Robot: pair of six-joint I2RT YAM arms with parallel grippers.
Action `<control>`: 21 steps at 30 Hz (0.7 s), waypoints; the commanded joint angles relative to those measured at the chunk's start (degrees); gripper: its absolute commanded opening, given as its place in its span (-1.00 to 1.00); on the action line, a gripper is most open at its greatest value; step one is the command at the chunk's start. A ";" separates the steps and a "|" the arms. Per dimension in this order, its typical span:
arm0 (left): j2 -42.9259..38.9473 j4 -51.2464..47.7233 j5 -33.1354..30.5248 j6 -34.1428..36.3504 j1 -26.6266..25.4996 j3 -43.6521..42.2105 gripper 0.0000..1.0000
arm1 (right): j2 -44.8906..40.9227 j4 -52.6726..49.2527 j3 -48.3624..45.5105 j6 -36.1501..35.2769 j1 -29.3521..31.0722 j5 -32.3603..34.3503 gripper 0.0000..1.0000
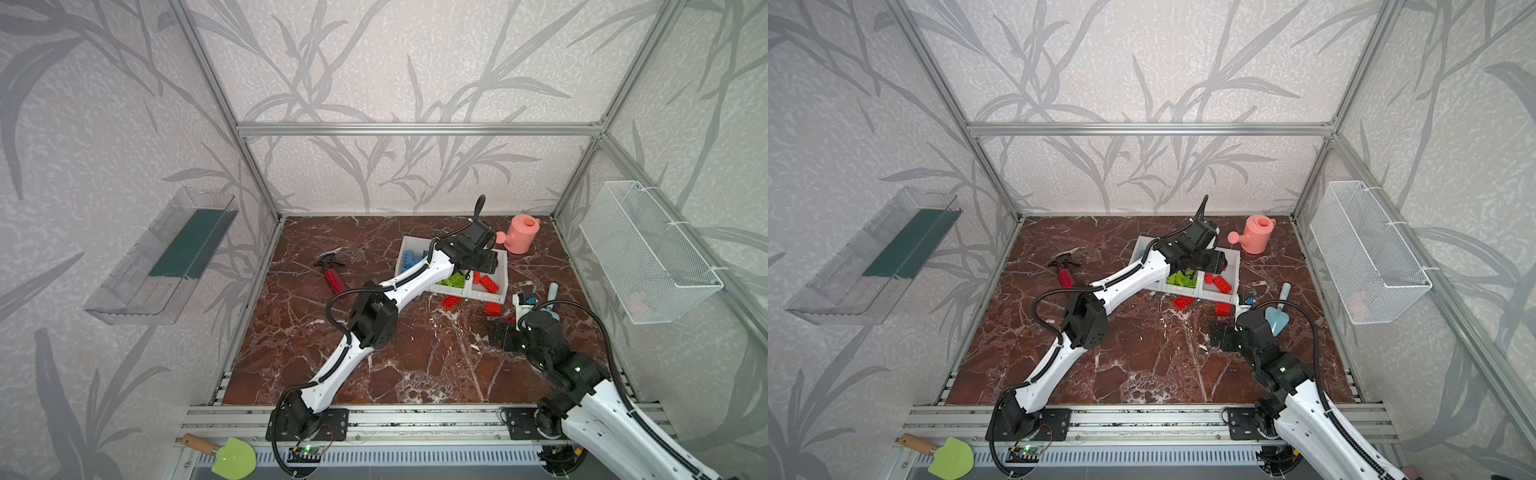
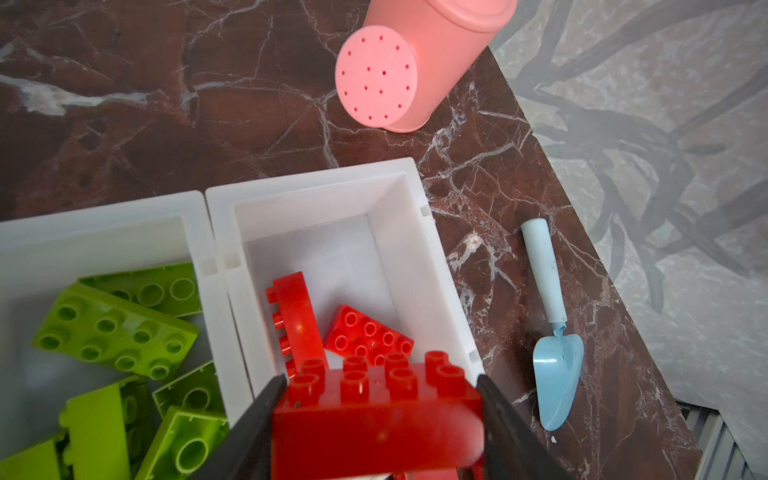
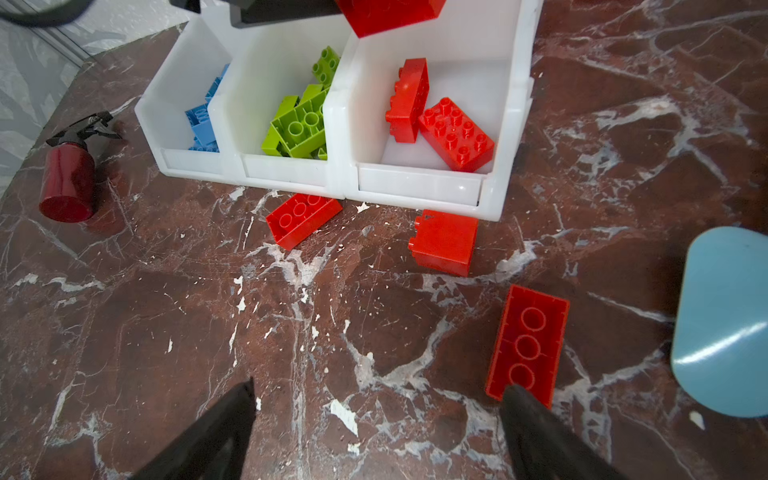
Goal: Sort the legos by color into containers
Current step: 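Lift the red brick into the end compartment and release, left gripper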
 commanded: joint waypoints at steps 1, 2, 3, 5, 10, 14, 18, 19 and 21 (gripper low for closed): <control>1.71 -3.01 2.40 1.08 -0.01 3.11 0.00 | -0.77 -1.27 -0.20 0.28 0.16 -0.14 0.86; 1.74 -2.77 2.37 1.01 0.00 3.25 0.01 | -1.06 -1.49 -0.20 0.26 0.16 -0.06 0.86; 1.70 -2.77 2.29 1.06 -0.01 3.24 0.04 | -1.26 -1.85 -0.12 0.27 0.13 0.02 0.86; 1.50 -2.86 2.03 1.18 -0.01 3.20 0.18 | -1.84 -2.57 0.05 0.20 0.16 0.26 0.86; 0.20 -3.90 0.74 1.76 0.00 3.08 0.57 | -2.93 -4.74 0.74 0.35 0.14 0.82 0.86; -5.63 -1.17 -3.20 1.44 -0.01 -3.57 0.64 | -3.55 -6.90 1.44 0.60 0.16 1.60 0.86; -15.95 7.10 -6.24 1.06 -0.01 -17.32 0.70 | -2.46 -7.93 2.15 0.88 0.11 2.43 0.86; -17.72 8.11 -6.89 0.97 -0.01 -19.78 0.71 | -1.77 -7.93 2.38 0.95 0.16 2.75 0.86; -22.82 10.94 -7.95 0.55 -0.01 -25.94 0.70 | 0.84 -7.54 2.97 0.97 0.16 3.49 0.86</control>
